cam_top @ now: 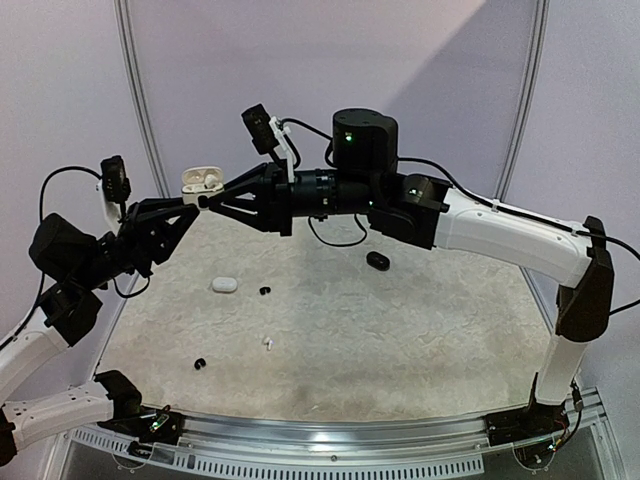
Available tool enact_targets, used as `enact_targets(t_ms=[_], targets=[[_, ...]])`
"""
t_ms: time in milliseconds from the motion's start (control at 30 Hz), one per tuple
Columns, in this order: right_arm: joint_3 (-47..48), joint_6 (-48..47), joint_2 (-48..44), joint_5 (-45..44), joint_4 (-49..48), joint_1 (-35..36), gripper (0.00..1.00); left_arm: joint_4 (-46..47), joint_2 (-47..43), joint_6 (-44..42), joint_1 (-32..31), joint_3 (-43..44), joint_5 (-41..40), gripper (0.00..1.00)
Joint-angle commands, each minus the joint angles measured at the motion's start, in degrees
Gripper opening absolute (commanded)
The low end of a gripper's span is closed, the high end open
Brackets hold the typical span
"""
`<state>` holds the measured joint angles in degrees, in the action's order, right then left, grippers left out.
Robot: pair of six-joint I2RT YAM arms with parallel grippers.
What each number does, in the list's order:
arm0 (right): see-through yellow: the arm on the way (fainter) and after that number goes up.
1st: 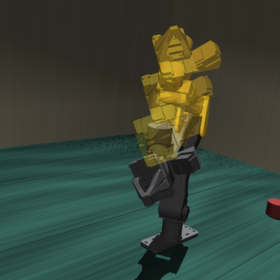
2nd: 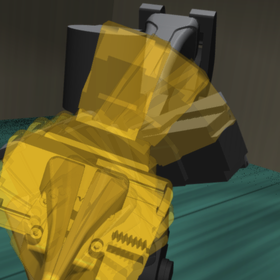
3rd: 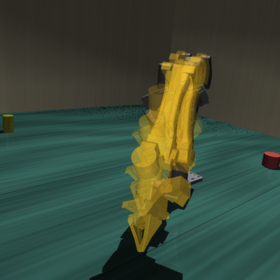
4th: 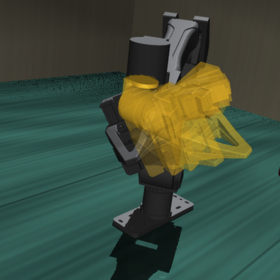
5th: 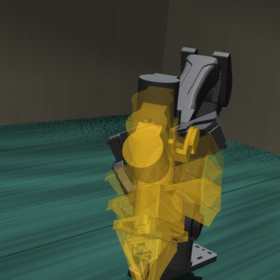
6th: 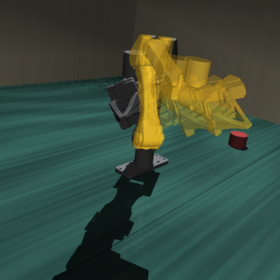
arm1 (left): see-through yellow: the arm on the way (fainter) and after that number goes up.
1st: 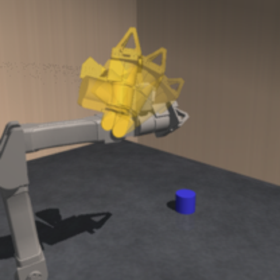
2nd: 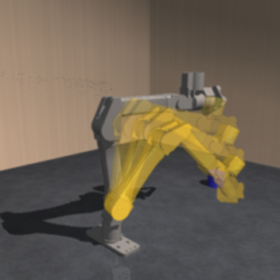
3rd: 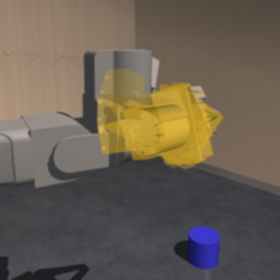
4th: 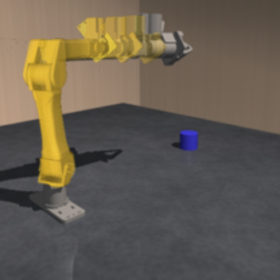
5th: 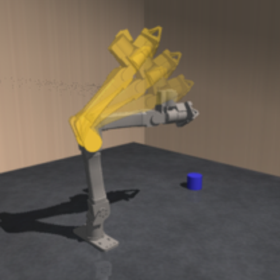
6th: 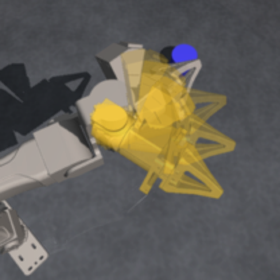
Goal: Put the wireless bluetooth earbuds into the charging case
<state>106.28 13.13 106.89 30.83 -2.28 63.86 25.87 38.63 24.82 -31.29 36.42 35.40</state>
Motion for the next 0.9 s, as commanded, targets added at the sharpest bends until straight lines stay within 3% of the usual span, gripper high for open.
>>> enact_targets(t_ms=[0, 133, 300, 433, 600, 733, 867], targets=[[1.24, 0.70, 0.89, 1.64, -0.62, 0.45, 0.08, 0.03, 0.23, -0.67, -0.53, 0.89, 0.28, 0.00], [0.85, 0.29, 0.39, 1.78, -0.70, 0.51, 0.00, -0.67, 0.05, -0.77, -0.53, 0.43, 0.44, 0.00], [0.48, -2.39, -0.40, 1.41, 0.70, 0.77, 0.00, -2.96, -0.32, -1.13, -0.53, -0.29, -0.88, 0.00], [0.46, -4.98, -1.06, 0.39, 2.28, 0.88, 0.00, -4.99, -0.81, -2.57, -0.53, 0.15, -1.82, 0.32], [-0.71, -7.12, -2.31, -1.49, 3.72, 1.00, 0.00, -5.68, -0.86, -3.14, -0.53, 0.45, 0.16, 0.51], [-0.32, -8.66, -2.99, -2.76, 5.57, 1.14, 0.00, -6.44, -0.71, -3.46, -0.53, 0.39, 2.43, 0.53], [2.25, -12.81, -3.05, -5.62, 12.38, 1.93, 0.00, -8.11, -0.25, -6.47, -0.55, 1.41, 5.01, 0.45]])
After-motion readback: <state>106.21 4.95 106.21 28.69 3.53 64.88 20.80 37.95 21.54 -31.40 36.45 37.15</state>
